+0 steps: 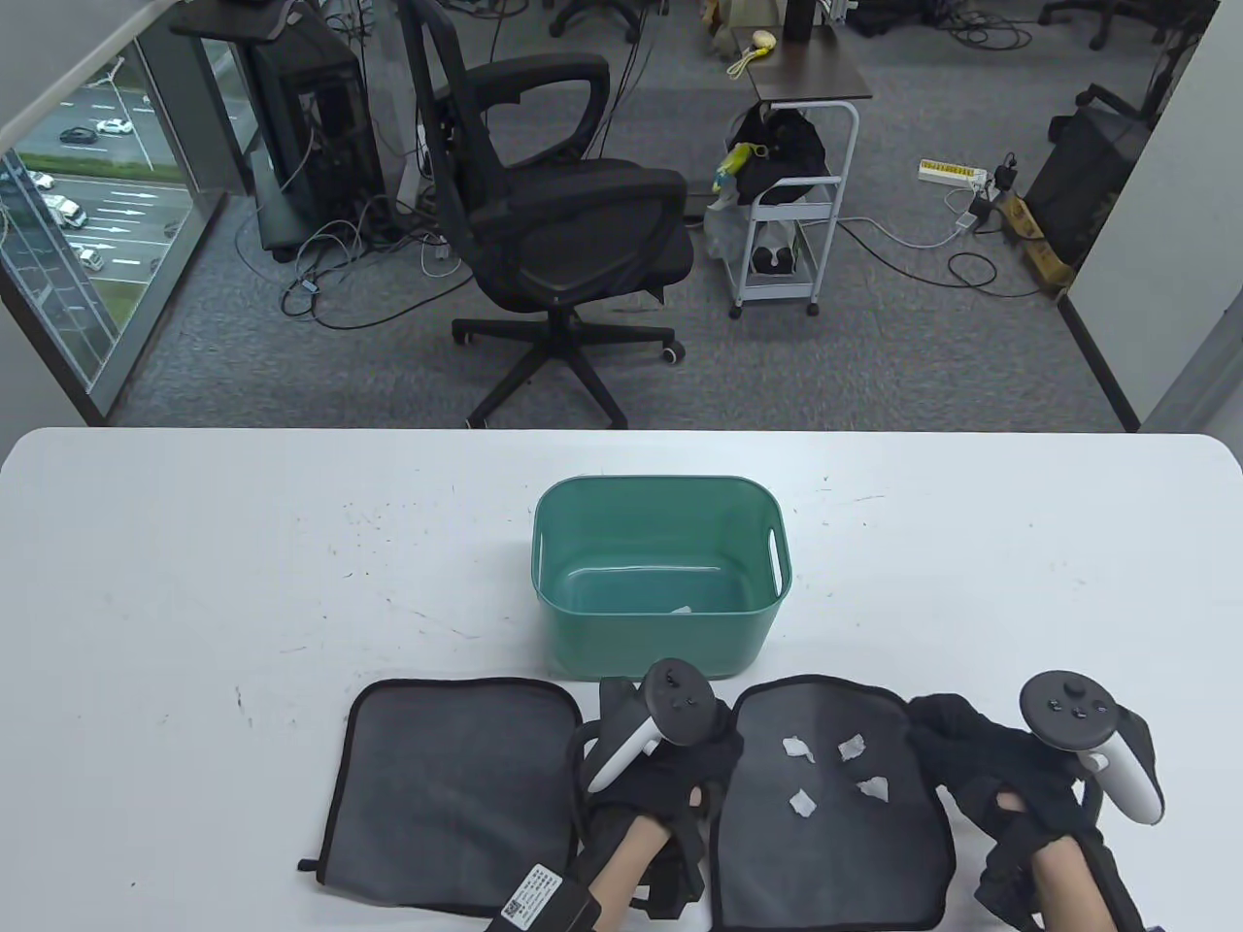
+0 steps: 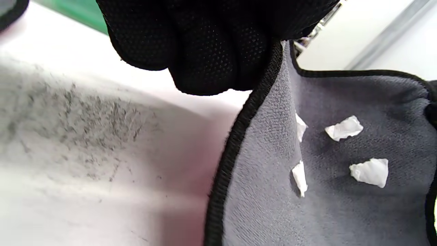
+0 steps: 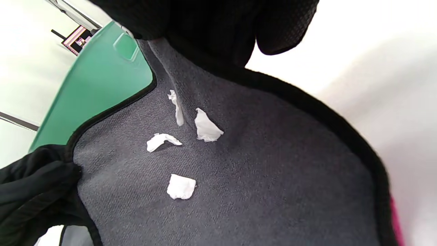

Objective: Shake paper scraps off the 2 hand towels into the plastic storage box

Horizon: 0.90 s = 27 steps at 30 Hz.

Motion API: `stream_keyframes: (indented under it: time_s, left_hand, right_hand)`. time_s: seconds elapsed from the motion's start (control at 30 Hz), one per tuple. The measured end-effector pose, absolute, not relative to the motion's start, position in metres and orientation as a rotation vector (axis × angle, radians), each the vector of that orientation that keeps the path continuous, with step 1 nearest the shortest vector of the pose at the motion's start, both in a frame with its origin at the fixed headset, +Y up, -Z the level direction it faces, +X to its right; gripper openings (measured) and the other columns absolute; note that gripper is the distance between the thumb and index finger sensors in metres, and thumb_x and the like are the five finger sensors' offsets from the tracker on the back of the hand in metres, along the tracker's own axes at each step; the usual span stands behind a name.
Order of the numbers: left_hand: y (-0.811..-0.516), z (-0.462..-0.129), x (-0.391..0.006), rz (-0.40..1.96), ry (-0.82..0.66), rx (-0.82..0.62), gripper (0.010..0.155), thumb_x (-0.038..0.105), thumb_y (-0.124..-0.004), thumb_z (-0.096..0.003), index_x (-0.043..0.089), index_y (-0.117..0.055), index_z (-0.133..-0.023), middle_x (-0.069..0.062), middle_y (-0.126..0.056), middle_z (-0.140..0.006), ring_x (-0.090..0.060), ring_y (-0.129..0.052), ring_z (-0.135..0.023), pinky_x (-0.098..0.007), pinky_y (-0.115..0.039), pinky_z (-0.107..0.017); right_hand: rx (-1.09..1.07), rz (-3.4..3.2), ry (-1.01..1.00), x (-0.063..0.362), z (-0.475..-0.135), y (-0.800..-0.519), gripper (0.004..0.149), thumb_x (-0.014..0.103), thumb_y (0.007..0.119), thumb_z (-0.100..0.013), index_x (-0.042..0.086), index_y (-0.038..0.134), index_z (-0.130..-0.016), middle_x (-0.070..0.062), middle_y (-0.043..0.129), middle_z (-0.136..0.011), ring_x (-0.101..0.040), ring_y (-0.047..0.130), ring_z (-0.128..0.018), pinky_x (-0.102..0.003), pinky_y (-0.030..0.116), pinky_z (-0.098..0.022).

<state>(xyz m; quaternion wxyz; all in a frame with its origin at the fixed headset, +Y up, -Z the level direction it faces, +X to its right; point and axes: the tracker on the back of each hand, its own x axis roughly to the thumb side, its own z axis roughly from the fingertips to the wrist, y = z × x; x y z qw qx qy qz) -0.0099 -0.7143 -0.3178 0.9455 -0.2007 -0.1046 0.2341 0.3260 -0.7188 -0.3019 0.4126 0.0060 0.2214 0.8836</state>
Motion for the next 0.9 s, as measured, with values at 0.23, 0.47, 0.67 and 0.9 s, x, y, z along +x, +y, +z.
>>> stream_keyframes:
  time_s: [0.23,0.47,0.67,0.9]
  left_hand:
    - [-0.665,-0.312,-0.019,0.448,-0.266,-0.372,0.043,0.048,-0.073,-0.0577,0.031,-0.074,-0.098,0.007,-0.102,-0.078,-0.014,-0.103,-0.067,-0.042,-0.088,-0.056]
    - [-0.615,-0.324,-0.034,0.472,-0.277,-0.348,0.044,0.047,-0.073,-0.0578,0.03,-0.074,-0.098,0.006,-0.102,-0.077,-0.015,-0.103,-0.067,-0.042,-0.087,-0.057]
    - [-0.565,-0.344,-0.053,0.512,-0.262,-0.291,0.044,0.047,-0.073,-0.0582,0.03,-0.074,-0.098,0.006,-0.102,-0.078,-0.015,-0.103,-0.068,-0.043,-0.087,-0.057]
    - [-0.518,-0.385,-0.074,0.536,-0.17,-0.23,0.044,0.047,-0.073,-0.0584,0.03,-0.074,-0.099,0.006,-0.102,-0.078,-0.015,-0.103,-0.068,-0.043,-0.086,-0.057]
  right_hand:
    - [0.152,2.112,0.54,0.31,-0.303,-0.675,0.04,0.036,0.081,-0.051,0.025,0.077,-0.089,-0.005,0.096,-0.075,-0.026,0.1,-0.06,-0.052,0.077,-0.054]
    - [0.19,2.09,0.518,0.284,-0.318,-0.613,0.04,0.036,0.081,-0.052,0.025,0.076,-0.09,-0.005,0.096,-0.076,-0.027,0.099,-0.061,-0.053,0.077,-0.055]
    - [0.17,2.043,0.499,0.267,-0.346,-0.575,0.04,0.036,0.081,-0.052,0.025,0.076,-0.09,-0.005,0.095,-0.077,-0.027,0.099,-0.062,-0.053,0.076,-0.055]
    - [0.124,1.922,0.499,0.25,-0.391,-0.546,0.04,0.036,0.081,-0.052,0.025,0.076,-0.09,-0.005,0.095,-0.077,-0.027,0.098,-0.062,-0.053,0.076,-0.056]
